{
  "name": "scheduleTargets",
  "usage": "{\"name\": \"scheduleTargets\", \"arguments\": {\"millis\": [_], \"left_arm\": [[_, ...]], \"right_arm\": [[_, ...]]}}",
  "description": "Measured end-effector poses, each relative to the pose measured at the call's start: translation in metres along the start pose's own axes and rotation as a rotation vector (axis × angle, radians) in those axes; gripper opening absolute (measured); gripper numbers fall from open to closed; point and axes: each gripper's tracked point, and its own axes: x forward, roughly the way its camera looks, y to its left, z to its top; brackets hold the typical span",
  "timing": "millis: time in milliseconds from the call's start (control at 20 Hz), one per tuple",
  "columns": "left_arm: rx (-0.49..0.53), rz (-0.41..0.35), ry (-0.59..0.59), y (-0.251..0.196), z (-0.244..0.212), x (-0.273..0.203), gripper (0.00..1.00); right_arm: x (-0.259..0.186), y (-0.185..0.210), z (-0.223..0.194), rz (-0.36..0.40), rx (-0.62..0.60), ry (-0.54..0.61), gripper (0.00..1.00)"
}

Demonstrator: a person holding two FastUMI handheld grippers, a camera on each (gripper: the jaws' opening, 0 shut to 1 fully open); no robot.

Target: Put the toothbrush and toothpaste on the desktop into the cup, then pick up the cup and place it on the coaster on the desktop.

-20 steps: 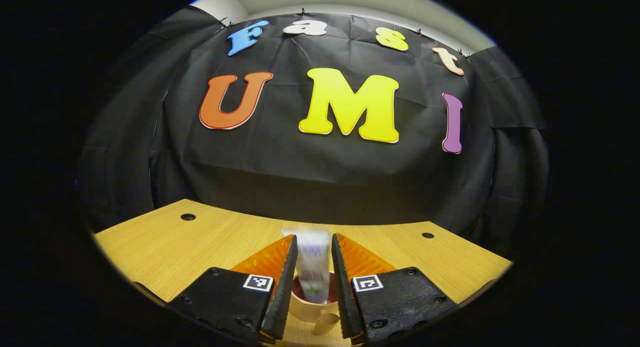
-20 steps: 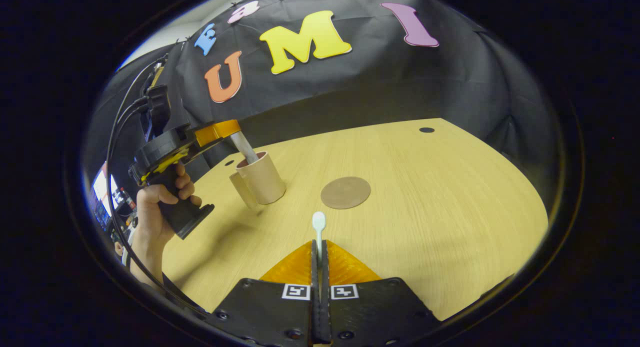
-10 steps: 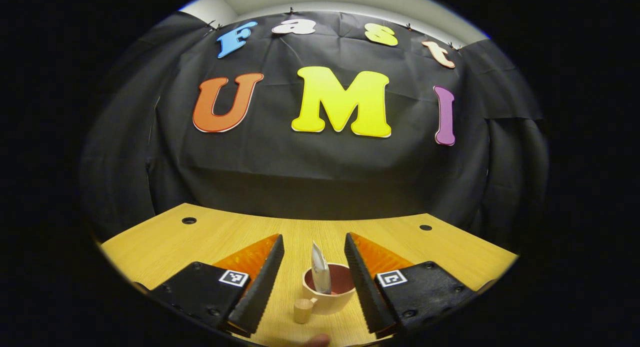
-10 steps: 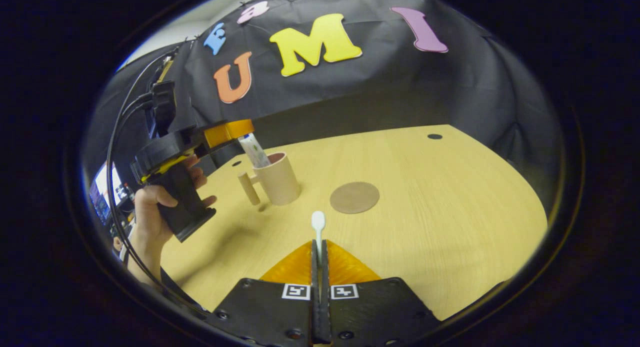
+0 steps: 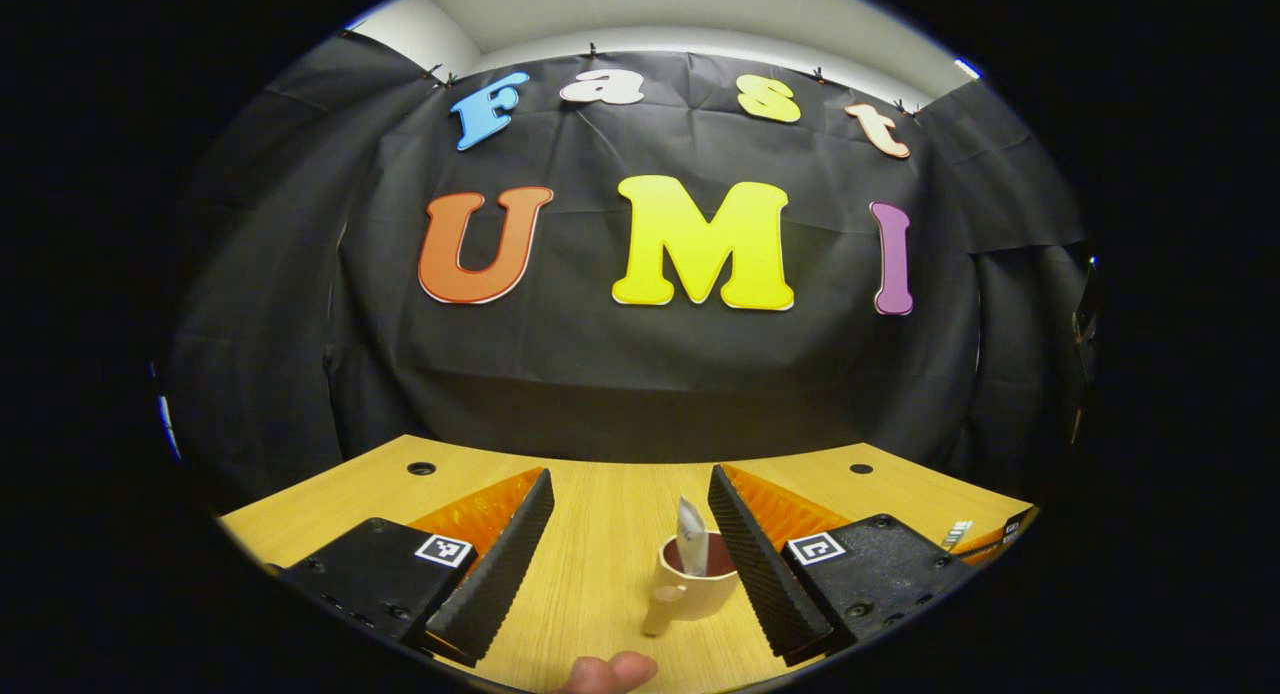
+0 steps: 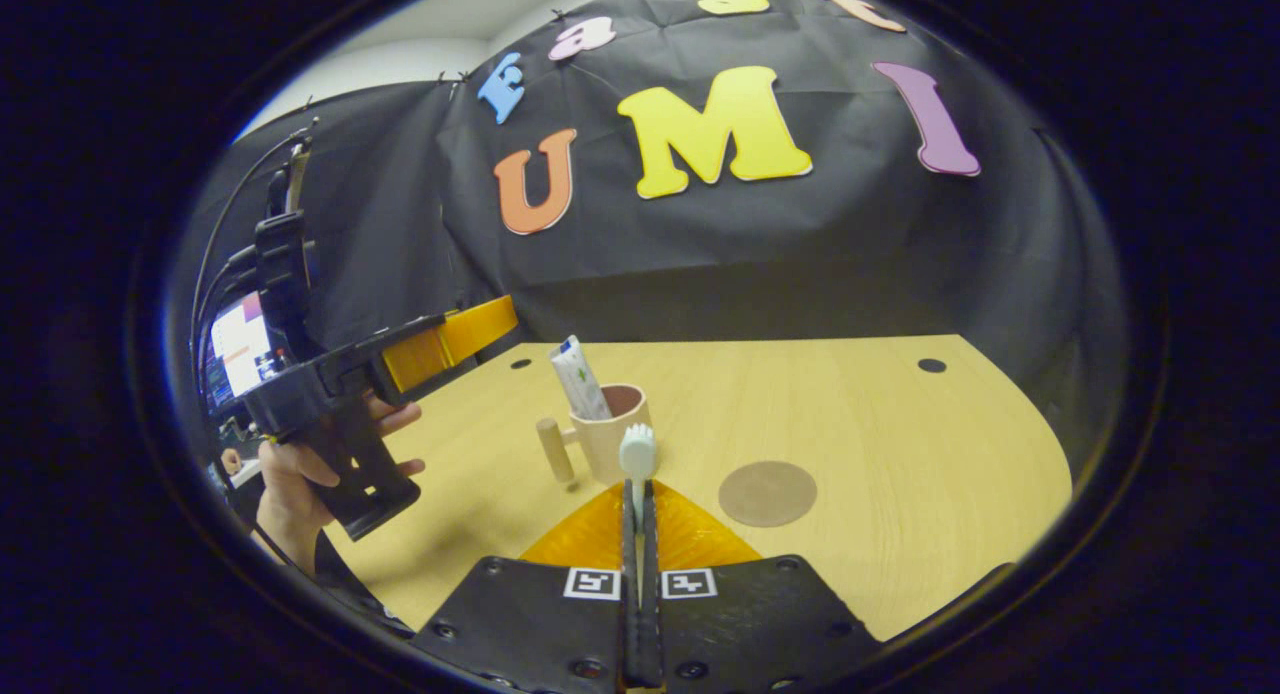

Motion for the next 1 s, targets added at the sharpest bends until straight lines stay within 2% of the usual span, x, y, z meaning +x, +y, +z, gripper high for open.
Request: {"name": "scheduleTargets", "arguments": {"millis": [250, 450, 700, 900, 950, 1000], "left_arm": [[-0.005, 0.034, -0.012, 0.025, 0.005, -0.019, 0.98], [0.001, 0.044, 0.0, 0.039, -0.001, -0.029, 0.99], [-0.001, 0.054, 0.016, 0.052, -0.009, -0.032, 0.98], [-0.01, 0.061, 0.027, 0.06, -0.017, -0.032, 0.98], [-0.01, 0.064, 0.031, 0.063, -0.018, -0.031, 0.91], [-0.01, 0.066, 0.033, 0.066, -0.019, -0.031, 0.99]], "right_arm": [[0.021, 0.024, 0.048, 0.038, -0.064, -0.067, 0.0], [0.047, 0.033, 0.088, 0.034, -0.144, -0.133, 0.0], [0.068, 0.04, 0.13, 0.037, -0.151, -0.19, 0.0], [0.088, 0.043, 0.143, 0.033, -0.135, -0.21, 0.0], [0.093, 0.045, 0.145, 0.033, -0.133, -0.214, 0.0], [0.099, 0.046, 0.146, 0.03, -0.132, -0.219, 0.0]]}}
